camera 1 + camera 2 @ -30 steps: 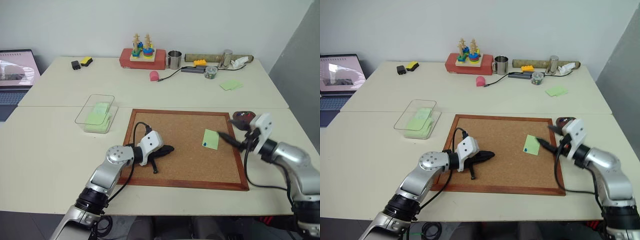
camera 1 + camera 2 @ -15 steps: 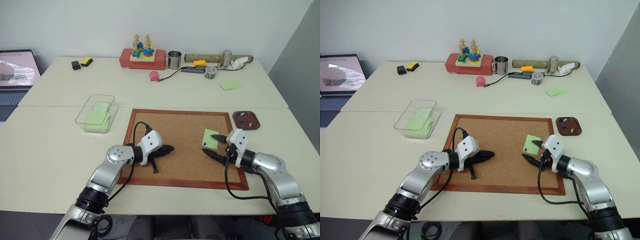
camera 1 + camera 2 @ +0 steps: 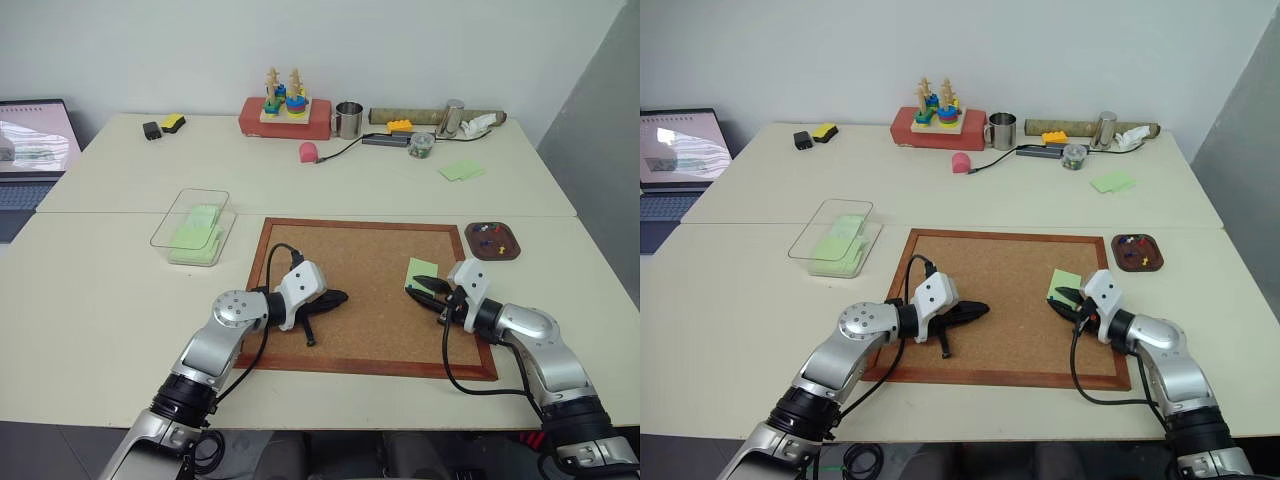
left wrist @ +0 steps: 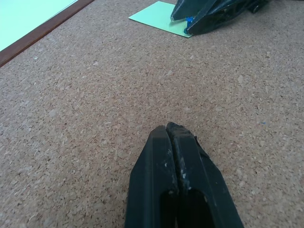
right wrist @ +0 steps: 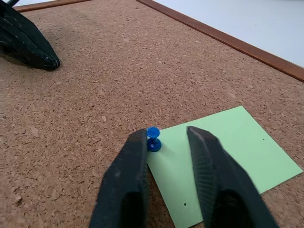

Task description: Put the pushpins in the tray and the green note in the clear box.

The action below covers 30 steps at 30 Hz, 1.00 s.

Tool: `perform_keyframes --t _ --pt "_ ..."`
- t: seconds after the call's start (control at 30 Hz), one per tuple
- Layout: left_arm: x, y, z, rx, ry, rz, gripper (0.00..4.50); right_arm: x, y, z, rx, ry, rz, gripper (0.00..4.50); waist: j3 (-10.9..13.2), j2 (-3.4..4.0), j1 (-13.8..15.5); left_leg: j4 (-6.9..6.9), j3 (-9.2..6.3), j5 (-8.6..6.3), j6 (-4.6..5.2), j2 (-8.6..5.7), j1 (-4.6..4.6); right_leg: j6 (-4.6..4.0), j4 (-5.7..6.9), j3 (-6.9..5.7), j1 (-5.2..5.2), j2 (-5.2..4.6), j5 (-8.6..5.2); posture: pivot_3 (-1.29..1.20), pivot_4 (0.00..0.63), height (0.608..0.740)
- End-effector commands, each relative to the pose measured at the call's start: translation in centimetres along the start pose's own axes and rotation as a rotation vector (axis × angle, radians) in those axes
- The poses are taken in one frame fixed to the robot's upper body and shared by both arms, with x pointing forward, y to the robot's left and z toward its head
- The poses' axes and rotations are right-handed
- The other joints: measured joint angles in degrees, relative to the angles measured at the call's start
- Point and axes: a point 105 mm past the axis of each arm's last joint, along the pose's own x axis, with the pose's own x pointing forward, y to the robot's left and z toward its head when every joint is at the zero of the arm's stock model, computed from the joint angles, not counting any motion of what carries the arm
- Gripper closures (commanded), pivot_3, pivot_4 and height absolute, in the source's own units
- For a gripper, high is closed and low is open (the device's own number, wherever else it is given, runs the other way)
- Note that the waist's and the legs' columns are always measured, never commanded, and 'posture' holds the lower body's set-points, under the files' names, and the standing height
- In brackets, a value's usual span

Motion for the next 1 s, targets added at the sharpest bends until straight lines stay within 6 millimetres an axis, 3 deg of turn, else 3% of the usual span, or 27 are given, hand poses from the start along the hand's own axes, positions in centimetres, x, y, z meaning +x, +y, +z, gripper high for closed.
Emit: perform_keyframes --t 0.03,0.07,0.2,0.63,0.73,1.0 --pt "0.3 -1.8 -2.8 -0.043 0.101 -0.063 4.50 -0.1 -0.2 1.1 -0.022 -0.044 -0.002 4.23 0.0 0.00 0.0 0.00 0.00 0.00 0.00 0.00 0.00 0.00 0.00 0.00 0.00 0.00 0.00 0.00 0.150 0.740" --pt "0.3 -1.8 -2.8 -0.043 0.101 -0.063 4.50 -0.1 -0.2 1.1 -0.023 -0.046 -0.001 4.45 0.0 0.00 0.0 0.00 0.00 0.00 0.00 0.00 0.00 0.00 0.00 0.00 0.00 0.00 0.00 0.00 0.150 0.740" --pt "0.3 -1.7 -2.8 -0.045 0.102 -0.060 4.50 -0.2 -0.1 1.7 -0.037 -0.060 0.008 4.48 0.0 0.00 0.0 0.01 0.00 0.00 0.00 0.00 0.00 -0.01 0.01 0.00 0.00 0.00 0.01 0.00 0.150 0.740" --pt "0.5 -1.1 -2.4 -0.069 0.072 -0.027 4.50 -1.8 0.3 7.3 -0.234 -0.151 0.052 4.48 0.0 -0.03 0.1 0.00 -0.02 0.00 0.00 0.00 -0.01 0.05 0.00 -0.02 0.01 0.00 -0.03 0.00 0.150 0.740" --pt "0.3 0.1 0.2 -0.115 -0.026 0.009 4.50 -1.8 0.6 8.6 -0.338 -0.157 0.078 4.48 0.0 -0.03 0.1 0.02 -0.02 0.00 0.00 -0.01 -0.01 0.06 0.00 -0.02 0.01 -0.01 -0.03 0.00 0.150 0.740" --pt "-2.5 0.8 6.4 -0.466 -0.284 -0.075 3.02 -1.5 1.1 9.7 -0.677 -0.177 0.103 4.50 0.1 -0.25 -0.1 0.01 -0.06 0.00 0.00 0.05 -0.16 0.12 0.03 -0.09 -0.16 0.03 -0.06 0.00 0.150 0.740"
